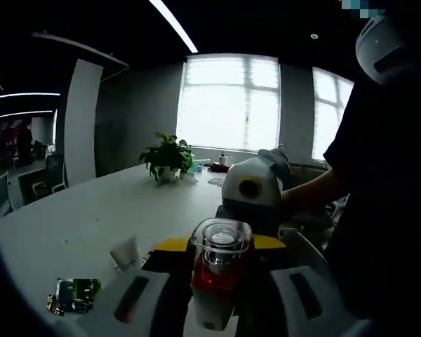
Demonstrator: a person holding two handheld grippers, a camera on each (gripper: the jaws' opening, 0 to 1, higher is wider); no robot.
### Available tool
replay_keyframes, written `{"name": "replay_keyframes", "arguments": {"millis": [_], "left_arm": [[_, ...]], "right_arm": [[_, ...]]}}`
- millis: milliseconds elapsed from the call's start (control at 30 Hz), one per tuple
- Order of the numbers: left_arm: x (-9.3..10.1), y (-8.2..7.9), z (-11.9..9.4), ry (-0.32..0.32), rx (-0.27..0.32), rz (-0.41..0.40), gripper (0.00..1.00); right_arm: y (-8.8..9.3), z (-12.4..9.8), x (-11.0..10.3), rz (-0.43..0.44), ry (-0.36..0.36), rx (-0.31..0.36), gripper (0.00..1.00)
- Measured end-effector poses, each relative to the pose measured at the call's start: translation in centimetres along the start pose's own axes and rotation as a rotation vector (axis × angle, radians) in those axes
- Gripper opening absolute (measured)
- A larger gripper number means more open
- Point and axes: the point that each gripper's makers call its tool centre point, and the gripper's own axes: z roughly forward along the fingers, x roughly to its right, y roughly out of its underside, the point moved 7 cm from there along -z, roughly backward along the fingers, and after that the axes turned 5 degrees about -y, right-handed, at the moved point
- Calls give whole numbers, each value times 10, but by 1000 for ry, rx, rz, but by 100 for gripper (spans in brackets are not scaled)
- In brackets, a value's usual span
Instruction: Arrange the skincare products in the storage area until every visible bottle or jar stands upright without overlapping.
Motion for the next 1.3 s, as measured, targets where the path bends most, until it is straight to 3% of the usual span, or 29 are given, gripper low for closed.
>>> {"name": "replay_keyframes", "arguments": {"millis": [267,400,467,533,867,1100,1300], "left_arm": [[1,5,0,-34,-13,-29,37],[1,-4,-5,-59,73,-78,41],[-1,-4,-7,-84,68,-62,45],[-1,3,-9,-103,28,-54,48],[7,19,-18,-150,9,-72,60],[12,31,-27,-211,-26,-67,75],[16,43,-41,-264,-43,-104,78]], "right_arm": [[6,2,0,0,-6,-8,20],[13,3,0,5,5,-25,20],[16,2,-1,14,4,-24,20],[18,1,-3,28,7,-17,20],[19,-9,0,40,39,-9,20],[21,-14,5,31,51,-20,20],[26,-15,6,28,55,-40,20]]}}
